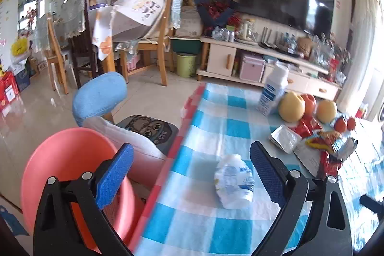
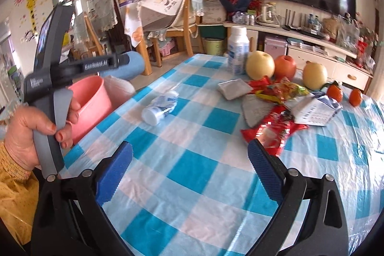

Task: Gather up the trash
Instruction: 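Move both tools back over the table toward the red snack wrappers, then grasp the red snack wrapper with the left tool while the right tool grasps the yellow wrapper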

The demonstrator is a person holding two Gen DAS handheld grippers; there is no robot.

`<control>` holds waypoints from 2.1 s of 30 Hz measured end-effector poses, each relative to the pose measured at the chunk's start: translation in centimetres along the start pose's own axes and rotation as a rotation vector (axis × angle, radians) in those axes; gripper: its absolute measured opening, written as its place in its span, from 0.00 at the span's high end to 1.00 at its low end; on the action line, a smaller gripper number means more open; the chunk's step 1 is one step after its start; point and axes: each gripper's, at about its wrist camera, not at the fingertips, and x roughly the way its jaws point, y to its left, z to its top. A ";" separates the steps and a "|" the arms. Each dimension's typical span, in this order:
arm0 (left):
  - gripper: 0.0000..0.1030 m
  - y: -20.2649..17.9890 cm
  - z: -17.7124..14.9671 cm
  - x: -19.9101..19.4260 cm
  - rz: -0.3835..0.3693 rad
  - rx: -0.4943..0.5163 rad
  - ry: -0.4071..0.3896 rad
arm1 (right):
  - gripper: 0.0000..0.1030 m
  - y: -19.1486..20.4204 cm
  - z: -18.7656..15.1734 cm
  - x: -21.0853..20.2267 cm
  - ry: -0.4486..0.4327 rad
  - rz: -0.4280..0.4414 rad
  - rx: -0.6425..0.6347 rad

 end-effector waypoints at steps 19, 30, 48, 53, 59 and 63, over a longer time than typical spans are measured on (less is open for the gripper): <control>0.07 -7.4 -1.1 1.9 -0.118 0.083 0.077 | 0.06 -11.0 0.1 -3.7 -0.105 -0.064 0.192; 0.07 -11.3 -0.2 3.8 -0.213 0.031 0.086 | 0.06 -23.2 0.6 -1.8 -0.148 -0.095 0.475; 0.33 -22.6 3.5 17.0 -0.289 0.186 0.242 | 0.29 -28.0 11.4 11.9 0.233 0.087 0.267; 0.39 -22.4 2.4 19.0 -0.319 0.183 0.289 | 0.29 -28.0 12.1 17.6 0.381 0.065 0.229; 0.44 -22.2 1.8 19.5 -0.365 0.155 0.313 | 0.29 -27.2 12.7 20.9 0.449 0.088 0.212; 0.54 -22.6 0.9 19.8 -0.435 0.151 0.395 | 0.44 -26.4 13.1 22.9 0.520 0.085 0.186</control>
